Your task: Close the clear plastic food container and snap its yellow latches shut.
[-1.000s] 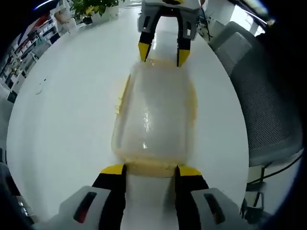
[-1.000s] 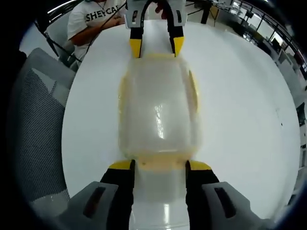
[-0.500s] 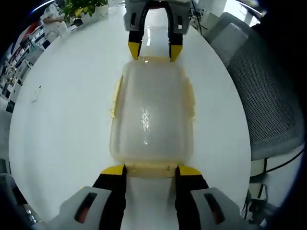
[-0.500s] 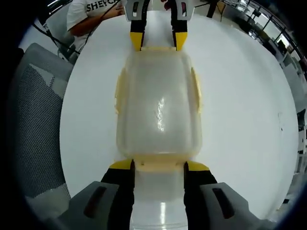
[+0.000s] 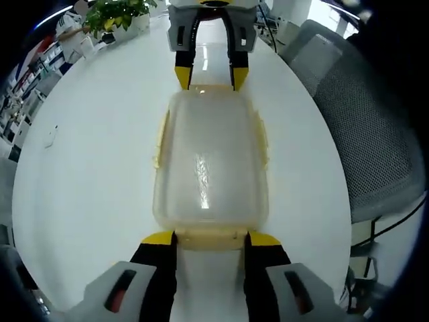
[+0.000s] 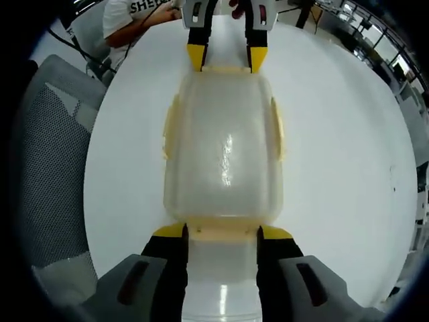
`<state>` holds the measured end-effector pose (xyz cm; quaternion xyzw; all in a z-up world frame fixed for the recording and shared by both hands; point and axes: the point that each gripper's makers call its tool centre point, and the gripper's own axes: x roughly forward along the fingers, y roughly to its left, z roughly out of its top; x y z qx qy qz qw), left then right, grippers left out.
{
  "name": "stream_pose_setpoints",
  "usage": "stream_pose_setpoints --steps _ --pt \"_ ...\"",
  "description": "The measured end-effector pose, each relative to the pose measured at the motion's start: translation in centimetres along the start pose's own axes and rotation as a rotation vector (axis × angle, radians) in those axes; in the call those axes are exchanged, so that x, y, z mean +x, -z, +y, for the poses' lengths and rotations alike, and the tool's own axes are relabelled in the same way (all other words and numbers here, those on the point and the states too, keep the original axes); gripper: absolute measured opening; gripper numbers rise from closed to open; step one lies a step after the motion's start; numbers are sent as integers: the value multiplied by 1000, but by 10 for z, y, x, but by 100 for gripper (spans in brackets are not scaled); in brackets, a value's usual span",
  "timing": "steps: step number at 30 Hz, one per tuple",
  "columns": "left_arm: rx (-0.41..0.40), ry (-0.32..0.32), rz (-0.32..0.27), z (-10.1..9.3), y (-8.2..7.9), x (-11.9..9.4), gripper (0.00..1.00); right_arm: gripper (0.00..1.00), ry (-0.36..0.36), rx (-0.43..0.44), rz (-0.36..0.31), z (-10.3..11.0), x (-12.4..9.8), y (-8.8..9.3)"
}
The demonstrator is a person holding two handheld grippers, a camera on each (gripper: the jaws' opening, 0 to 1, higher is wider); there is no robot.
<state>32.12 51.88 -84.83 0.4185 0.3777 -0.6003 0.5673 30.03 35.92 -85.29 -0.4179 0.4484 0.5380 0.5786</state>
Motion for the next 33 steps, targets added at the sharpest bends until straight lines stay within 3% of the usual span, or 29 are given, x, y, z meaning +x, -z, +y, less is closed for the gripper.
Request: stream_pose_setpoints --steps 11,21,33 --pt "-49 8 -11 -5 0 -4 33 36 -13 -24 -15 0 -2 -2" --pt "-71 8 -29 -7 -1 -22 33 35 -36 -31 -62 0 -22 -14" --pt "-84 14 -34 -9 -14 -40 33 35 -47 -39 -66 2 -41 -13"
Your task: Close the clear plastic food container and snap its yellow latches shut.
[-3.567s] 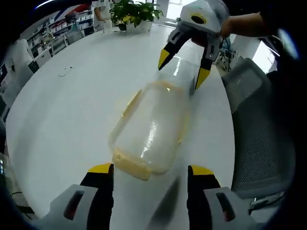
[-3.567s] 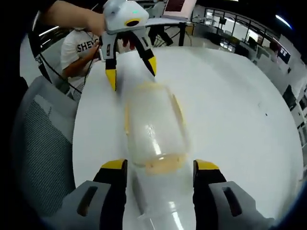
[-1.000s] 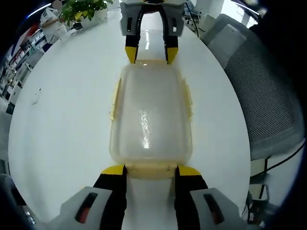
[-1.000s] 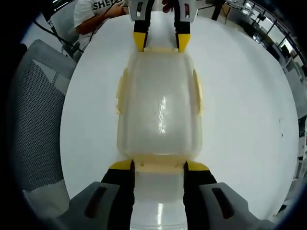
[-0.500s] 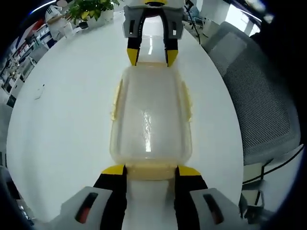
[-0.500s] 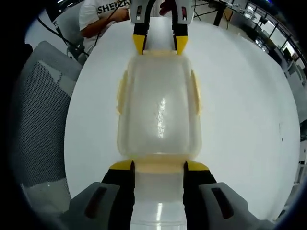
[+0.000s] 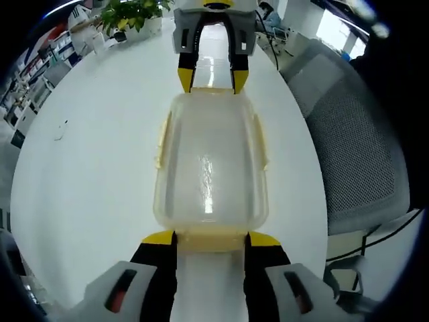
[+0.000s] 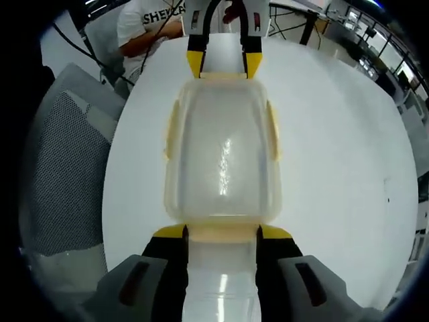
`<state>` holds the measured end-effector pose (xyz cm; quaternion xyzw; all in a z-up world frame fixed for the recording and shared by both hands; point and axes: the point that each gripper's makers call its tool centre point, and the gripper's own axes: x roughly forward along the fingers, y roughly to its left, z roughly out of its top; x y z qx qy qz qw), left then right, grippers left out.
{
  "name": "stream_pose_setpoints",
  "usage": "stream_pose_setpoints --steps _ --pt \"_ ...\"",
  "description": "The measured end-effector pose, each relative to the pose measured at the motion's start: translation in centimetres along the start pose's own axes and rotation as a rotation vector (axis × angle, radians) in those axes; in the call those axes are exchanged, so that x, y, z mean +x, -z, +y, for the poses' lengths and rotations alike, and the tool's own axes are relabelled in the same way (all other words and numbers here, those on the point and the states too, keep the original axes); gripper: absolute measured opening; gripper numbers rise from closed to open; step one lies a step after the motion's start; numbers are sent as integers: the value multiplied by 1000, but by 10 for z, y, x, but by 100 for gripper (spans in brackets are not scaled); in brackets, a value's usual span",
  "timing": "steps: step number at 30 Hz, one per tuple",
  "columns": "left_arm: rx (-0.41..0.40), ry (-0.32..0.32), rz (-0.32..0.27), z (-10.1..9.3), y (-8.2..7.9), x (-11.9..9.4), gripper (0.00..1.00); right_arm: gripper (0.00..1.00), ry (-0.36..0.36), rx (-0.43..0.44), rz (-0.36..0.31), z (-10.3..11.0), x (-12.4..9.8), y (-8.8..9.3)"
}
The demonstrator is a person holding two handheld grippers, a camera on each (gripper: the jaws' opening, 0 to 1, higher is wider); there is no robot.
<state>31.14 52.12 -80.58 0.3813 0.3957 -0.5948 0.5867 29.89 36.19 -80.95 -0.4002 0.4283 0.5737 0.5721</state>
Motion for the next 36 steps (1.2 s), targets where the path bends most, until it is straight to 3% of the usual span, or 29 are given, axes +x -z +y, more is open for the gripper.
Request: stream_pose_setpoints --steps 14,36 --pt "12 -16 -1 1 -16 -24 34 36 30 -2 -3 0 -27 -5" --pt "-28 -23 26 -12 -31 -27 34 36 0 -20 -14 8 -36 6"
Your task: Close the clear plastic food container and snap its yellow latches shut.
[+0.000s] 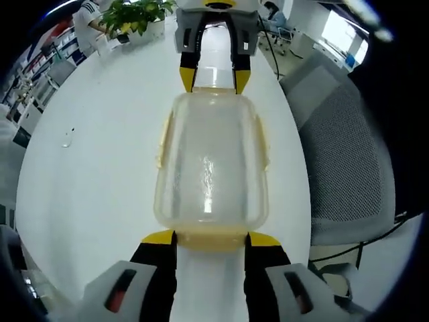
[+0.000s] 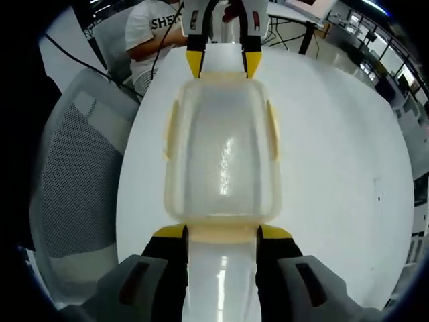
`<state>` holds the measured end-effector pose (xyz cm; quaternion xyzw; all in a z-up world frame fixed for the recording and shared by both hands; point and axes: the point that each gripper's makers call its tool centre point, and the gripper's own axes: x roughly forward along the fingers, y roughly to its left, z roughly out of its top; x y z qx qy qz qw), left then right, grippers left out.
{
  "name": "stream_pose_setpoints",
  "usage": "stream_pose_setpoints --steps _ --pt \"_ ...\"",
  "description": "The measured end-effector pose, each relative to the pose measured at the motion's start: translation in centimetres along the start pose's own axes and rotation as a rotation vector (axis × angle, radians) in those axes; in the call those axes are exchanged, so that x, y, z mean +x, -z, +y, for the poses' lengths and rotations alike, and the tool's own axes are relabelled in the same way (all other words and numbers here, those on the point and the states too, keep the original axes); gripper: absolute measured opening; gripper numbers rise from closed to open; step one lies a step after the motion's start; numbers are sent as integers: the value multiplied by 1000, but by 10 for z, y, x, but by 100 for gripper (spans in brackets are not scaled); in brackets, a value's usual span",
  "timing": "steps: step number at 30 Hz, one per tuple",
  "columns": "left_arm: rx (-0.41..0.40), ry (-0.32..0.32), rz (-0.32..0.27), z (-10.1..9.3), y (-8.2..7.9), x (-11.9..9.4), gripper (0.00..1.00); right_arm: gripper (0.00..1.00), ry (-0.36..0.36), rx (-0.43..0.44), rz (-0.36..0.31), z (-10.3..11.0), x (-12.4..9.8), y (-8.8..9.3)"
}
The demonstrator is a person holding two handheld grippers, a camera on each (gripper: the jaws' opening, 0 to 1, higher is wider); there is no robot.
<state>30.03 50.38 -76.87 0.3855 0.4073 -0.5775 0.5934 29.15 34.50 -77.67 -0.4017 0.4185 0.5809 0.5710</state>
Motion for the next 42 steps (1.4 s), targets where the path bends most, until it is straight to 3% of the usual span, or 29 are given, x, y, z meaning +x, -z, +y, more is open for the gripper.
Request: stream_pose_setpoints --steps 19,42 --pt "-25 6 -1 -7 -36 7 34 36 -14 -13 -7 4 -18 32" --pt "-15 20 7 -5 -95 31 34 36 -17 6 -6 3 -39 92"
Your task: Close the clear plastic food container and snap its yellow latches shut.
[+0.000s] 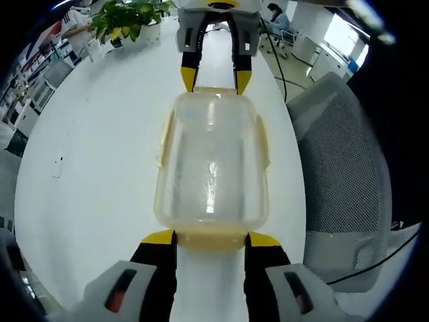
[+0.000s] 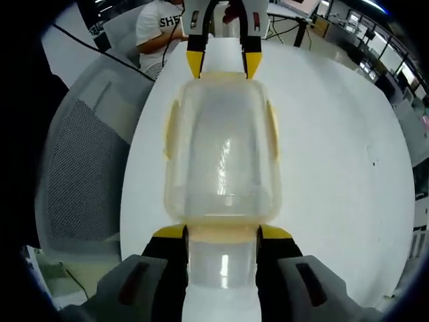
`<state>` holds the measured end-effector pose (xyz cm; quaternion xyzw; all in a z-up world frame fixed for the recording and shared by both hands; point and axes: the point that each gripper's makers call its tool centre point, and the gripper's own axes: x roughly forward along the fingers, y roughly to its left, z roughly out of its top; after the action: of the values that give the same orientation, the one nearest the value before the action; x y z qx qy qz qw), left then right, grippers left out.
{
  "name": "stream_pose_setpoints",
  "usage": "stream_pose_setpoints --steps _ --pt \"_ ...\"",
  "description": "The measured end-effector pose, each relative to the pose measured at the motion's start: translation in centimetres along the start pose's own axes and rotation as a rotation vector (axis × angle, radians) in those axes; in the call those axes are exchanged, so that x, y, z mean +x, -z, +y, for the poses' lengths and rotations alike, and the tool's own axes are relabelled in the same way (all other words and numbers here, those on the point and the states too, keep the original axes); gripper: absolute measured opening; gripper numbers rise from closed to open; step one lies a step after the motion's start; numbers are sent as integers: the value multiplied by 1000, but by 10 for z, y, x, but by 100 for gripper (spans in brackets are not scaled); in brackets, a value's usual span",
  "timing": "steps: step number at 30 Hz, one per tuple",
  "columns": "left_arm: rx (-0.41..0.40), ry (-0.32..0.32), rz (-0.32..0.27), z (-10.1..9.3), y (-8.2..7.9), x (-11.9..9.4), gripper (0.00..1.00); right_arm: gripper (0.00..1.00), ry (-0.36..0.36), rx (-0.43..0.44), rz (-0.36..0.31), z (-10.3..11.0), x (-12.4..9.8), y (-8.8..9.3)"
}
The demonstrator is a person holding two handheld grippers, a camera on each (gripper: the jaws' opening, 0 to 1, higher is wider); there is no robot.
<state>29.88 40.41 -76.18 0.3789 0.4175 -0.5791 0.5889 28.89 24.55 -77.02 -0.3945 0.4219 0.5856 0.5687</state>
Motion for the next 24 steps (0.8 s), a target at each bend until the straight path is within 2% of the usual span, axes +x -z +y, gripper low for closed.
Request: stream_pose_setpoints --steps 24 --pt "5 19 2 -4 -48 24 34 36 -5 15 2 4 -13 52"
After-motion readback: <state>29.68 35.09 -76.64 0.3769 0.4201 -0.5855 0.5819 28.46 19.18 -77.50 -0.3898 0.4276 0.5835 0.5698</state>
